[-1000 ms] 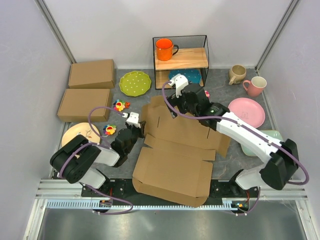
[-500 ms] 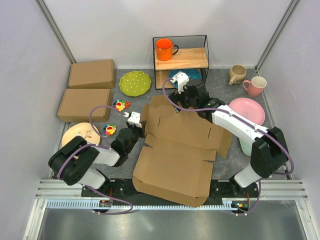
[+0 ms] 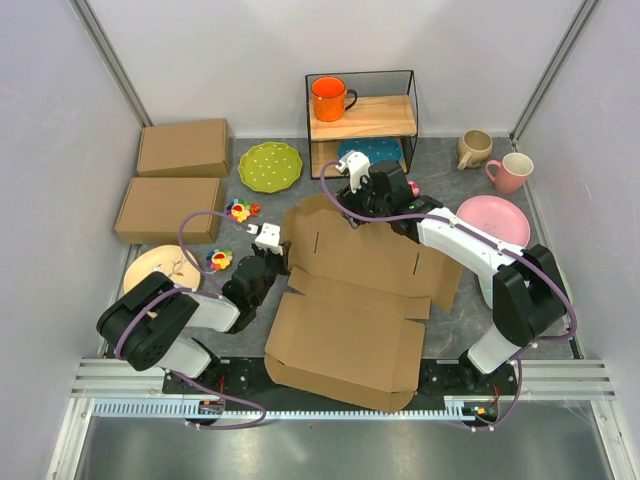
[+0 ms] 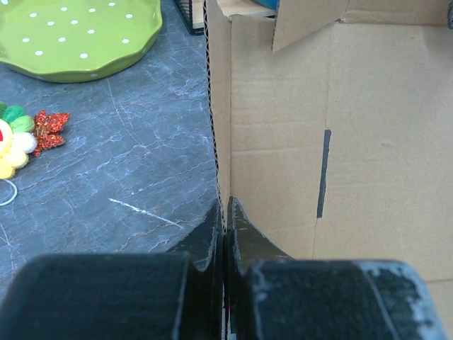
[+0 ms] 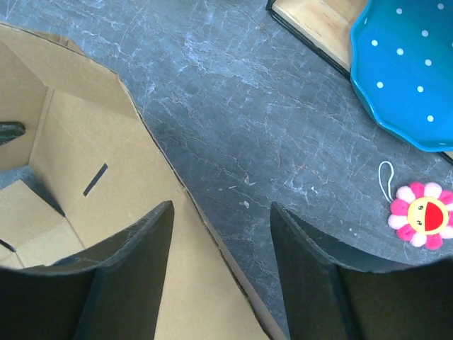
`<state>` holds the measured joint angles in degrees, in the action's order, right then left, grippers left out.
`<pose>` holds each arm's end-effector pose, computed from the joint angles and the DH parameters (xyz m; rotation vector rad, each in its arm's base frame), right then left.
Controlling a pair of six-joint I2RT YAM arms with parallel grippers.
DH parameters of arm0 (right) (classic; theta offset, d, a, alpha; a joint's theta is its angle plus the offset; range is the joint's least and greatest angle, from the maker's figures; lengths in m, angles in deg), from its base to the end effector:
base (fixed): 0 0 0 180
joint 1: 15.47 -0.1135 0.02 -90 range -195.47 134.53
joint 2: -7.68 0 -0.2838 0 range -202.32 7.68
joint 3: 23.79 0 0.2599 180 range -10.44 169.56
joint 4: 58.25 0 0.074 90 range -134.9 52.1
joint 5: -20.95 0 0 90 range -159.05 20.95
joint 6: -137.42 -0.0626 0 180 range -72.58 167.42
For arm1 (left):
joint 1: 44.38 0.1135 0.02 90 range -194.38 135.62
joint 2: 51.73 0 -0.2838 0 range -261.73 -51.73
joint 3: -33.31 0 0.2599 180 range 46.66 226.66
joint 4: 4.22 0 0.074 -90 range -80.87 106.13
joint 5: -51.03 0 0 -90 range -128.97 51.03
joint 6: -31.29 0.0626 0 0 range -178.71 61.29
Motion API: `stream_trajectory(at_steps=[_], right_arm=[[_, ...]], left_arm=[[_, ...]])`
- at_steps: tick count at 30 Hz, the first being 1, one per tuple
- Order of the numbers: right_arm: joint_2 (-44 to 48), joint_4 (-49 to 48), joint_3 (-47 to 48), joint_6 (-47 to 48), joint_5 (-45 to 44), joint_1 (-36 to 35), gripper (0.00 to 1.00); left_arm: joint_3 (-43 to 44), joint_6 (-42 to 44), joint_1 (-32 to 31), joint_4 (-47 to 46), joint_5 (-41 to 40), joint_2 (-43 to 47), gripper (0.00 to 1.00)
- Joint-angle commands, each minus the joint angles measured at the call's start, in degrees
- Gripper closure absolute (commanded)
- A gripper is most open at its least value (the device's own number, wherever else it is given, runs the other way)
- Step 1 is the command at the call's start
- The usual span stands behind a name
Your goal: Fold the paper box
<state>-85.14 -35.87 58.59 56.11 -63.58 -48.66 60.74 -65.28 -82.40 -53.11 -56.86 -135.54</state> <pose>0.3349 0.2262 0.2760 -0.8247 1.9978 0.3507 0.2212 -0.1485 0.1618 0.2333 1.6891 -0.3161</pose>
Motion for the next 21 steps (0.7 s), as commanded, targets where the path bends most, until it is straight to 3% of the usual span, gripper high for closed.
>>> stream_trajectory(at_steps=[1,5,10,13,15,20,21], right_arm=[[0.2,-1.7,1.9,-0.1,2.2,-0.1,0.39],[0.7,-1.9,0.5,0.5,0.5,-0.1,0.53],[1.8,-2.6,-1.2,1.2,-1.5,-0.1,0.63],[2.1,-3.1,-1.7,1.2,-3.4,-0.2,0.77],[2.9,-4.4,-3.0,0.9,-5.4,-0.4,0.84],[6.8,-8.7,-8.8,1.4,-14.1,-2.1,0.96],[8.6,-12.1,-10.0,1.9,-15.1,-2.2,0.98]], left_arm=[[1.6,2.3,-0.2,-2.5,-2.3,0.2,0.98],[1.6,2.1,-0.2,-1.3,-2.9,0.5,0.98],[3.1,1.3,-0.2,2.5,-3.6,1.5,0.98],[5.8,0.9,-0.1,9.5,-4.8,2.9,0.94],[8.5,0.7,-0.1,16.5,-5.5,4.9,0.85],[11.7,-1.2,-0.1,26.5,-6.2,9.9,0.2],[12.8,-1.8,-0.1,28.4,-6.4,11.5,0.18]])
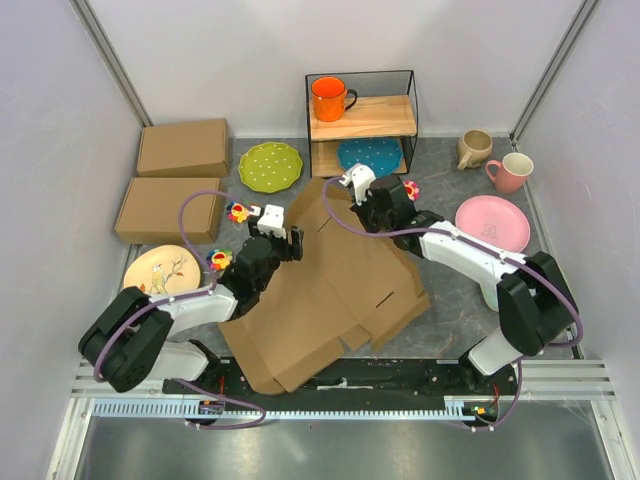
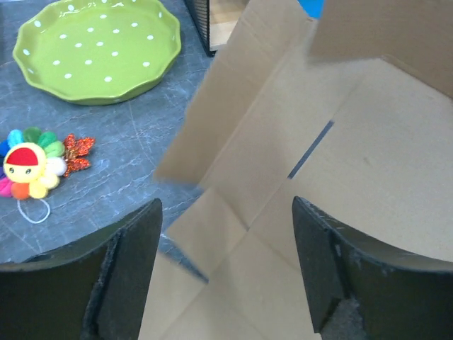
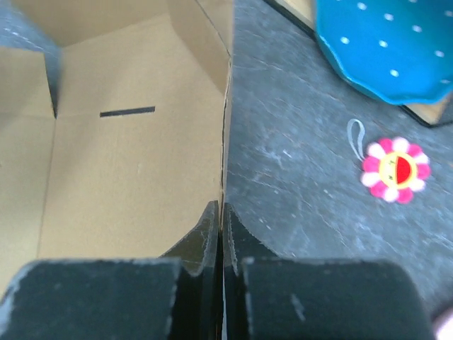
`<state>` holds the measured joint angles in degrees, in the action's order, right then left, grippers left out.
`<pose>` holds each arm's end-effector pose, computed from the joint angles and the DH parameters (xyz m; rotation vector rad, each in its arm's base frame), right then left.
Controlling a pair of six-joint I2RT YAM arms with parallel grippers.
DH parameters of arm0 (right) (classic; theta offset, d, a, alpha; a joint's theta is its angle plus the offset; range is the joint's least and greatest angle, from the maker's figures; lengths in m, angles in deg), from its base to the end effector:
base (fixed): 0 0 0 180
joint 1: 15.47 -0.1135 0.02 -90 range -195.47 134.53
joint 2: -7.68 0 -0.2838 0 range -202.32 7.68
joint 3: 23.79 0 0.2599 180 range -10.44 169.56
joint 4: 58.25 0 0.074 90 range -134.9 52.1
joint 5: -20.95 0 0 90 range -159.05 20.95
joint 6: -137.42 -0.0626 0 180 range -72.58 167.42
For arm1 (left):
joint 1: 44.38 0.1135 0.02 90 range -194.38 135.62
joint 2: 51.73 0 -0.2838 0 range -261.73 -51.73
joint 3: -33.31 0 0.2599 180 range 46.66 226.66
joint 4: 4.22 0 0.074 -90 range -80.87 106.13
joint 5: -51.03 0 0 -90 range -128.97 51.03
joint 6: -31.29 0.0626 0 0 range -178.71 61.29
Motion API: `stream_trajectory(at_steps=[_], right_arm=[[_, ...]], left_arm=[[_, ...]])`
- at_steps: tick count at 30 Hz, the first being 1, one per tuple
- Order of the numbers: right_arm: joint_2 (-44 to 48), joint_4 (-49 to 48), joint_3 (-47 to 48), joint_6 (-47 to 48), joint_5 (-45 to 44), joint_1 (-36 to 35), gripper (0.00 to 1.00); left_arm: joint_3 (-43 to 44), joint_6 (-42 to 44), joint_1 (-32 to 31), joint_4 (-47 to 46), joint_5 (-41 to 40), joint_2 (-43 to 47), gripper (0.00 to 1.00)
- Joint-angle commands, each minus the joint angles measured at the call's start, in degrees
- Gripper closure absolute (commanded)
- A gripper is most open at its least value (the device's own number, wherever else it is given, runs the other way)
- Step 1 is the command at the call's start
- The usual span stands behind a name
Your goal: Fold the paper box
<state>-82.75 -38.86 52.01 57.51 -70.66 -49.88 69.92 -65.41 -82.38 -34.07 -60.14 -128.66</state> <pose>0.3201 0.2171 0.2552 -0.8074 2.0164 0.2133 0.2378 -0.1571 0.1977 0.2072 1.7352 -0.2480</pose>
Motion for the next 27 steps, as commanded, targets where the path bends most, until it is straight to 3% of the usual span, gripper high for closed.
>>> stream_trajectory(at_steps=[1,6,11,19,27], right_arm=[[7.2,-10.2,-5.7,1.8,-9.0,-1.4,0.99],[10.3,-12.5,-8.0,6.8,-8.2,-2.7,1.0],[7.4,-7.5,-2.4,13.4,-5.1,-5.4,1.0],[2.0,-4.2,1.6,31.5,-19.0,-17.2,1.0],[5.2,-15.3,-3.9,40.7,-25.9,-17.4,1.0]], left_arm=[[4.1,-2.9,-0.1,13.9,-3.3,5.5,0.18],[3.7,-6.3,-0.1,20.3,-6.2,10.8,0.18],[4.4,-7.7,0.8,21.7,-8.7,14.8,0.19],[9.5,-10.5,4.9,24.8,-10.6,15.2,0.18],[3.9,-18.2,15.2,23.3,-1.3,16.3,0.16]])
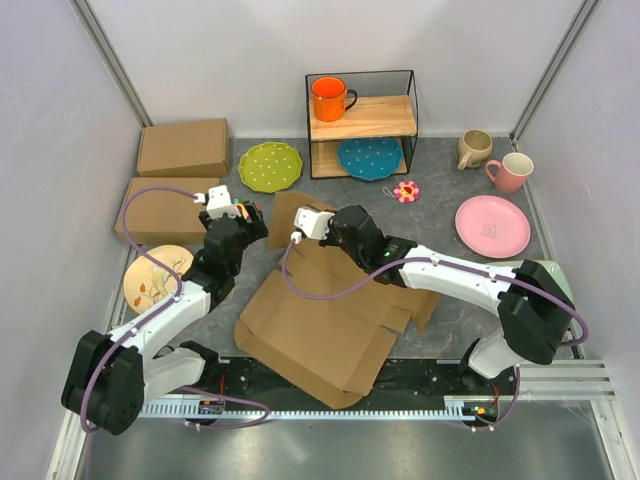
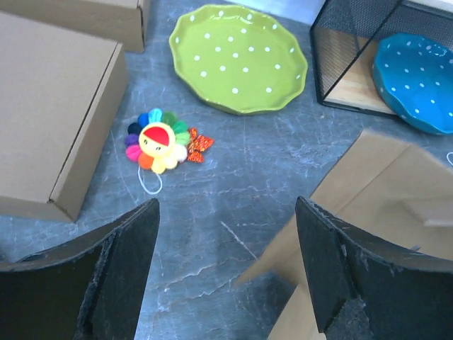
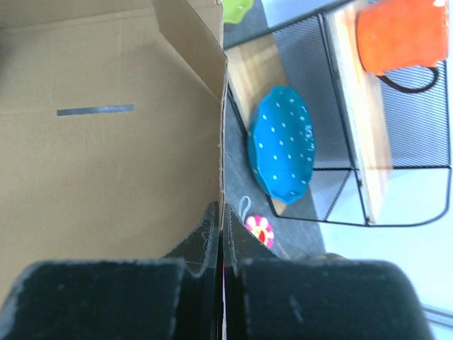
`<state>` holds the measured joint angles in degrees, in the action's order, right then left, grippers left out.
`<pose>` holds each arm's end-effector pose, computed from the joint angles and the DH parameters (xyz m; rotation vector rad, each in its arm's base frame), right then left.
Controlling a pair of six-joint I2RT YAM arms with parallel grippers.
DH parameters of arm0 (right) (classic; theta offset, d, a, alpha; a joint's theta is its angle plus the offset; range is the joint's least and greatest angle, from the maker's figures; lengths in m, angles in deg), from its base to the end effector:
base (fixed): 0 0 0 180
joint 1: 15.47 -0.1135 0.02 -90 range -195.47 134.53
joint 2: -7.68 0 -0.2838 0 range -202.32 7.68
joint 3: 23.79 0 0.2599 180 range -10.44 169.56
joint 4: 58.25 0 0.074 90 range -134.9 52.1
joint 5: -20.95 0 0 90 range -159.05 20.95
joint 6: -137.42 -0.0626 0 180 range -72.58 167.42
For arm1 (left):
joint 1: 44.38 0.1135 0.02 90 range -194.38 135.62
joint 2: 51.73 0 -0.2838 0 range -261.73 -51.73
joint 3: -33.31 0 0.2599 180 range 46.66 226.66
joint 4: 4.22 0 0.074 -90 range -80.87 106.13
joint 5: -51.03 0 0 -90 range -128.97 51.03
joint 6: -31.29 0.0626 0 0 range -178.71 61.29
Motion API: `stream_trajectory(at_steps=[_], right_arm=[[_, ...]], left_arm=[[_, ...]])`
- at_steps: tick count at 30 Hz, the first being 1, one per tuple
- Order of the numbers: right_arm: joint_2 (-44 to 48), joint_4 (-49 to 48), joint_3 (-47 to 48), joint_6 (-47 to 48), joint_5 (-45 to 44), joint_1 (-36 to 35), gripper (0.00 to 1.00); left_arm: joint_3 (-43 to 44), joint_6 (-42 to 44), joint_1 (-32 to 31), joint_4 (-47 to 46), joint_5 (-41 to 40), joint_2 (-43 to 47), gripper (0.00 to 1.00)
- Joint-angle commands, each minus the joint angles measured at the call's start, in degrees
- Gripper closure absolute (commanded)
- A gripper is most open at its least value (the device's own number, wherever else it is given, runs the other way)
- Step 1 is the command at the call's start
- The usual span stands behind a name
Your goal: Fold the paper box
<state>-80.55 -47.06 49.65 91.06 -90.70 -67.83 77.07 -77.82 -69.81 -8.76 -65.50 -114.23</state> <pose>0.2512 0.2879 0.2729 -1.3179 1.5062 -0.2844 0.2478 -0.0869 0.2498 -0.2261 1.7798 -0.1356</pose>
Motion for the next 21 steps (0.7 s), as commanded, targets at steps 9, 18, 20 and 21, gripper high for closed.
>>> stream_trajectory(at_steps=[9,18,20,21], right_arm=[[3.4,-18.3,-8.3,5.4,-9.2,0.6,1.0],[9.1,-12.4,-11.1,-6.0,-0.9,0.5,1.0],[10.0,-11.0,-11.5,-6.6,0.2,0.6,1.0],[10.3,-10.9,-12.0,-6.4,0.9,0.6,1.0]], left_arm=[[-11.3,-10.0,2.8,-12.3,9.7,4.1,0.25],[-9.7,-6.8,2.8,-17.1,16.3,-0.4,0.26],[-9.5,-6.4,2.8,-17.3,18.0,-1.7,0.26],[-9.5,-5.9,2.8,-18.0,18.6,-2.1,0.26]])
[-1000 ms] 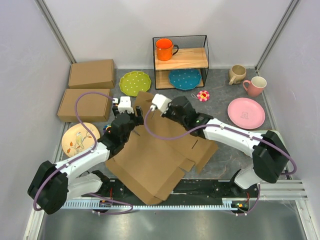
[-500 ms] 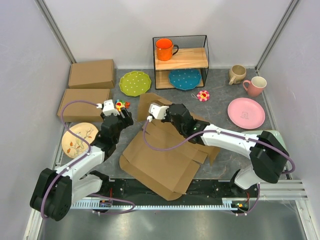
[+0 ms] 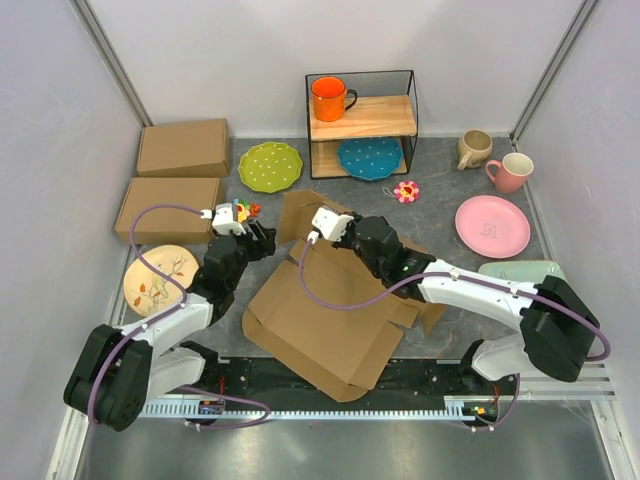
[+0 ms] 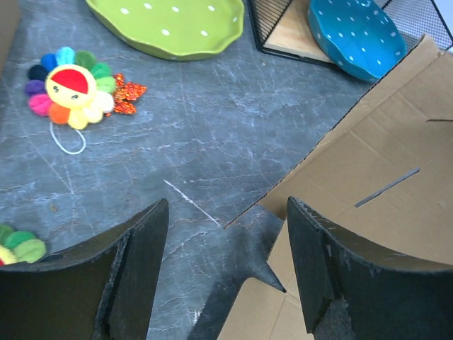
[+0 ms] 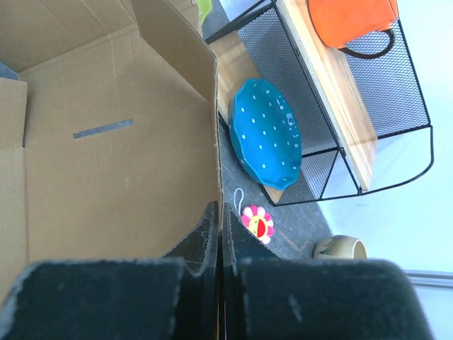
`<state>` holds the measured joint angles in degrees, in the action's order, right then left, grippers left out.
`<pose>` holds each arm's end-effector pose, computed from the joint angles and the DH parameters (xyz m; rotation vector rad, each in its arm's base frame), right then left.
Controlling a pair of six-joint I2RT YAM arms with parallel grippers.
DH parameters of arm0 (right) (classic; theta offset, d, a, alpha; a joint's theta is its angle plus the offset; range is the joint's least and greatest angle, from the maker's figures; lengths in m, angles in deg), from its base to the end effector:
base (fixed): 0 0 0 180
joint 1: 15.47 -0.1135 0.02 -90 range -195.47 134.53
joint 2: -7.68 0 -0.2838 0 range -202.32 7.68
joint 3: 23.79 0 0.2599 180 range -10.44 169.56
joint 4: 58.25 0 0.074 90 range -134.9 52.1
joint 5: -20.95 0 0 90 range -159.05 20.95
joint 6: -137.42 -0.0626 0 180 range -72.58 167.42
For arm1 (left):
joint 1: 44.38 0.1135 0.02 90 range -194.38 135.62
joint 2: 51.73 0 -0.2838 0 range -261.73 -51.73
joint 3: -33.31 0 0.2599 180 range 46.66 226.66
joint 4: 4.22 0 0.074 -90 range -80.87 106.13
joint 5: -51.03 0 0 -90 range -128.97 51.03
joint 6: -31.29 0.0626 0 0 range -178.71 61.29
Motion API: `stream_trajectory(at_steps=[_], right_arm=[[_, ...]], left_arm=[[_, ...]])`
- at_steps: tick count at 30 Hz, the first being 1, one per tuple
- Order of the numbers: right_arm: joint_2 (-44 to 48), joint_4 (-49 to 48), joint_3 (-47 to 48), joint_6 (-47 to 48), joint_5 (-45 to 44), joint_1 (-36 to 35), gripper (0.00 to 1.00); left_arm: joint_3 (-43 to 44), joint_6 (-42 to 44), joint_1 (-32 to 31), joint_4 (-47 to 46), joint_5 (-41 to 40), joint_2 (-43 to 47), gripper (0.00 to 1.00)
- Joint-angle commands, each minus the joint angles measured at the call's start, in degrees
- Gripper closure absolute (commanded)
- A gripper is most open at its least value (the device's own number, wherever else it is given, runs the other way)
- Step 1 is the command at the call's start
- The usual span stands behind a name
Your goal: Fold the paper box
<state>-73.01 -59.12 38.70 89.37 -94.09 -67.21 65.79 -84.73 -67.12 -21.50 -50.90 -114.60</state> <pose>0.2349 0.2551 0.2734 -1.1304 1.4695 -0.2900 0.2323 -0.0833 0.2039 -0.2017 1.8031 -0.4205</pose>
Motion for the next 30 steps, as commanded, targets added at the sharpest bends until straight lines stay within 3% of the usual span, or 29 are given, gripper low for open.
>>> stream_trajectory(at_steps=[1,6,8,11,14,20,25,30], right_arm=[[3.1,1.1,-1.3,-4.4,4.2,0.0,1.0],[4.6,0.8,-1.5,-3.1,4.2,0.0,1.0],[5.0,1.4,-1.1,-2.9,4.4,0.0,1.0],[5.0,2.3,-0.3,-3.1,4.5,0.0,1.0],[4.7,2.4,-0.3,-3.5,4.7,0.0,1.0],[4.0,3.6,0.8,-4.0,4.6,-0.1,1.0],[4.8,3.9,0.5,-4.2,4.7,-0.3,1.0],[5.1,3.7,0.4,-4.2,4.7,-0.4,1.0]], left_arm=[[1.9,1.2,0.1,-5.7,4.5,-2.2,0.27],[2.0,-1.2,-0.1,-4.5,7.3,-2.6,0.33],[1.4,-3.1,-0.6,-2.4,6.1,-1.3,0.4],[1.4,-4.6,-3.3,4.0,2.3,1.8,0.52],[0.5,-3.3,-10.1,5.4,-1.7,5.0,0.56],[2.3,-6.7,-11.5,8.3,-2.3,-0.5,0.56],[3.9,-10.9,-11.5,10.1,-4.3,-4.0,0.42],[5.6,-12.2,-11.5,9.3,-1.4,-8.7,0.4]])
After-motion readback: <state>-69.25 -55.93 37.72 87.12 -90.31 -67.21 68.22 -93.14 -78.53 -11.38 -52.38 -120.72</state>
